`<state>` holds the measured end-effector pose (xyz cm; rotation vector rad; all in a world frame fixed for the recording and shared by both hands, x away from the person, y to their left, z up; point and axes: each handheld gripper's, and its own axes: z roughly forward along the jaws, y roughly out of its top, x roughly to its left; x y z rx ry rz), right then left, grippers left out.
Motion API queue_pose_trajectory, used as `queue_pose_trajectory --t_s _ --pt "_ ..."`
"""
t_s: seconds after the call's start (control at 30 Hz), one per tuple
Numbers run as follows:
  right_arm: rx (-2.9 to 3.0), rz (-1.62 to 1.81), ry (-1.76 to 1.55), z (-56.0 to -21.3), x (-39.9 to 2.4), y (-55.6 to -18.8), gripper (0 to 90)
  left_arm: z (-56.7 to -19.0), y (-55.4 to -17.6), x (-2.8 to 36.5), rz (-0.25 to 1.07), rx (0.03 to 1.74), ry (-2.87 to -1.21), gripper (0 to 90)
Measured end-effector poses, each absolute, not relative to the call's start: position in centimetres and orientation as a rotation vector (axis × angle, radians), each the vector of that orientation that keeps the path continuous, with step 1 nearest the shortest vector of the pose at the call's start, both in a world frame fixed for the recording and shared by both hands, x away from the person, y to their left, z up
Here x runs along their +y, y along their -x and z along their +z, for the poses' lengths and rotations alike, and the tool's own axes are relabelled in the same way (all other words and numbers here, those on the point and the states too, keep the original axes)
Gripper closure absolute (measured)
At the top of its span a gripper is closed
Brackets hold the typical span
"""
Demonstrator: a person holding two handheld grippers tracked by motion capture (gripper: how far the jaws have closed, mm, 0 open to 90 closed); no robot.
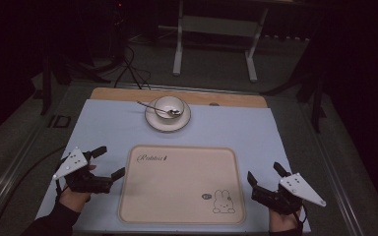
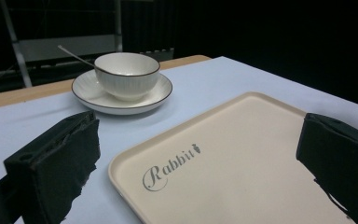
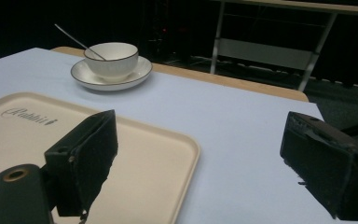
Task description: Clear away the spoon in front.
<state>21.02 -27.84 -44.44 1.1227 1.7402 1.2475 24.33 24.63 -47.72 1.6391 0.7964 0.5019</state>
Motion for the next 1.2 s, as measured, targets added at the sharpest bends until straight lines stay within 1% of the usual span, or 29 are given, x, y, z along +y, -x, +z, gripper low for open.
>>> queue_pose_trajectory --t_s 0.2,0.3,0.47,0.53,0.63,0.83,1.2 --pt "1.728 1.256 -1.108 -44.4 -27.8 -20.8 11.0 -47.6 -24.3 24.8 0.47 0.812 -1.638 0.0" --pt "1.728 1.239 -1.111 -44.4 -27.7 -20.8 11.0 -47.6 -24.3 24.6 0.474 0.808 -1.659 0.0" --pt "1.723 1.268 -1.105 -44.3 -27.8 -20.7 11.1 -47.4 -24.2 24.0 0.423 0.802 -1.699 0.0" --pt "1.748 1.258 -1.093 -44.4 -27.7 -20.8 13.7 -47.1 -24.1 23.8 0.391 0.755 -1.71 0.0" --pt "1.755 1.243 -1.089 -44.4 -27.5 -20.8 13.6 -46.9 -24.0 23.7 0.381 0.733 -1.719 0.0" --pt "1.731 1.262 -1.067 -44.1 -27.5 -20.4 13.0 -46.3 -24.0 23.3 0.319 0.697 -1.73 0.0" --pt "1.727 1.286 -1.048 -44.0 -27.4 -20.2 12.5 -43.9 -24.0 21.0 0.29 0.591 -1.802 0.2"
